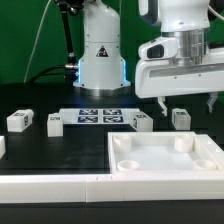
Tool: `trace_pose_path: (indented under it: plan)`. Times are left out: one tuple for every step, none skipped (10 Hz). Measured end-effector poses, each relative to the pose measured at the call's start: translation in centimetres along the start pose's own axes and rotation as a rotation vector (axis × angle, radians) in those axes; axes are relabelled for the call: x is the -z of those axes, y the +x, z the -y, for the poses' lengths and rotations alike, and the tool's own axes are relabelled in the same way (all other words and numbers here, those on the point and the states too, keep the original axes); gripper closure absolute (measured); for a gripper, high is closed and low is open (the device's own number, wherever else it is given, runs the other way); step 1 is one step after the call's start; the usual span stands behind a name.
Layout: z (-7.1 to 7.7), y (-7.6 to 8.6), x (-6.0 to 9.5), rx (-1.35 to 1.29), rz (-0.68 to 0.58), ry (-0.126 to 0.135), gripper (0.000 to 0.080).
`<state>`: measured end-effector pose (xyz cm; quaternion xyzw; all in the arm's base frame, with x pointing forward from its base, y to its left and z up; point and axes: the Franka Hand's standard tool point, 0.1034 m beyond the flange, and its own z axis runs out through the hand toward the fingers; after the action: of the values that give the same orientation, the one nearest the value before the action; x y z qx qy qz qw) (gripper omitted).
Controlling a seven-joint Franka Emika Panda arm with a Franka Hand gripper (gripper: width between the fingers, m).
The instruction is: Assemble one leg
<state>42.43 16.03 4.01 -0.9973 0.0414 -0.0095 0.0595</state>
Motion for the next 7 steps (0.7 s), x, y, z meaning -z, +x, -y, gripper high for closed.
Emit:
trace_pose_path:
  plan:
    - [0.3,-1.2,-0.3,0.019,0.059,-0.014,0.015]
    - [0.2,-1.9,-0.2,0.017,0.173,-0.033,0.015]
    - [0.1,-1.9,-0.2,0.014,0.243,-0.034,0.015]
    - [-0.1,-2.3,-0.4,0.013,0.319,-0.042,0.015]
    - [-0.2,-2.4,-0.3,0.01,0.391,-0.047,0.015]
    - [-0.3,-2.5,-0.2,0.01,0.482,-0.052,0.015]
    - [-0.4,-2.5,-0.3,0.002,0.58,-0.057,0.015]
